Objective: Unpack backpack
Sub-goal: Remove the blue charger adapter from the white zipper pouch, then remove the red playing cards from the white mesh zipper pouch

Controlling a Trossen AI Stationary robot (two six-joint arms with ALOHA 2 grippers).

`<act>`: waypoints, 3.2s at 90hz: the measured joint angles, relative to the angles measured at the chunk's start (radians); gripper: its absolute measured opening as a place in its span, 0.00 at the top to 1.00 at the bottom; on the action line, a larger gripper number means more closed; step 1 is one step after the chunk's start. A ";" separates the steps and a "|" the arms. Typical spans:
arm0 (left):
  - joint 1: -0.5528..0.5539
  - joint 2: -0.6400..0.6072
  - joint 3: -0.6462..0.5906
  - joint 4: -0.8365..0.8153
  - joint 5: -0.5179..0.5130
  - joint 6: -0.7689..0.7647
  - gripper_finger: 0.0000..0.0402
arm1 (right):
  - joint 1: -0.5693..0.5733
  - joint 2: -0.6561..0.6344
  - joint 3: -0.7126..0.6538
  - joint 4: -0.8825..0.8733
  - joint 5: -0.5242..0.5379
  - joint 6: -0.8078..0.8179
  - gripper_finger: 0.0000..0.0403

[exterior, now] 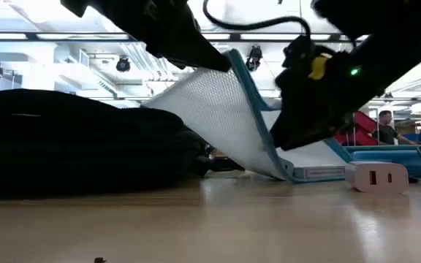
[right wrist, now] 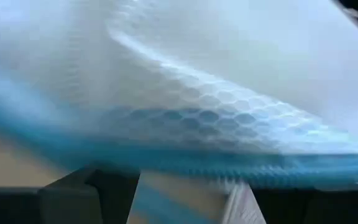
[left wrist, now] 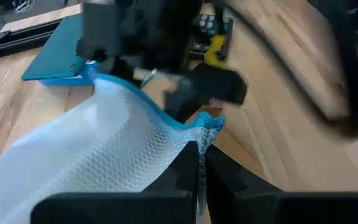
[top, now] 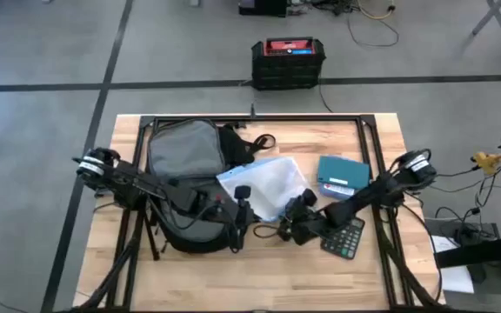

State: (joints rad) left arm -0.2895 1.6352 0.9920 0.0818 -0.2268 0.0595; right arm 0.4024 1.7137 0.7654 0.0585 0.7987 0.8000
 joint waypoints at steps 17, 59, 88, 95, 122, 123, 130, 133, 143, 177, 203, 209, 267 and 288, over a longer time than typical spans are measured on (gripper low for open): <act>-0.001 0.000 0.000 -0.011 0.000 0.002 1.00 | -0.008 0.041 -0.005 0.008 0.092 0.044 0.27; -0.002 0.000 0.000 -0.020 0.027 0.010 1.00 | -0.017 0.208 -0.020 0.278 0.160 -0.055 0.24; -0.002 0.000 0.000 -0.038 0.028 0.009 1.00 | -0.005 0.187 -0.019 0.378 -0.039 -0.274 0.32; -0.002 0.000 0.000 -0.040 0.031 0.007 1.00 | -0.004 0.173 -0.019 0.376 -0.064 -0.274 0.33; -0.002 0.000 0.000 -0.042 0.029 0.006 1.00 | -0.029 0.200 -0.018 0.405 -0.046 -0.272 0.38; -0.002 0.000 0.000 -0.042 0.029 0.006 1.00 | -0.029 0.201 -0.018 0.405 -0.047 -0.274 0.39; -0.002 0.000 0.000 -0.047 0.029 0.006 1.00 | -0.025 0.199 -0.018 0.403 -0.047 -0.292 0.45; -0.002 0.000 0.000 -0.047 0.029 0.006 1.00 | -0.021 0.191 -0.018 0.396 -0.049 -0.303 0.48; -0.002 0.000 0.000 -0.050 0.029 0.006 1.00 | 0.000 0.157 -0.022 0.360 -0.066 -0.349 0.58; -0.002 0.000 0.000 -0.087 0.021 -0.014 1.00 | 0.101 -0.101 -0.021 -0.062 -0.430 -0.337 0.57; -0.002 0.000 0.000 -0.095 -0.019 -0.017 1.00 | 0.165 -0.152 -0.020 -0.360 -0.584 -0.178 0.55; -0.002 0.000 0.000 -0.101 -0.023 -0.020 1.00 | 0.172 -0.157 -0.018 -0.405 -0.611 -0.161 0.53; -0.001 -0.001 0.000 -0.055 -0.055 0.011 1.00 | 0.070 -0.164 -0.013 -0.212 -0.223 -0.196 0.23; -0.001 -0.001 0.000 -0.058 -0.054 0.025 1.00 | -0.047 -0.041 -0.015 -0.076 -0.230 -0.279 0.31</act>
State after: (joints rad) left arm -0.2909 1.6344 0.9920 0.0239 -0.2810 0.0845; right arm 0.3550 1.6722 0.7506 -0.0180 0.5686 0.5212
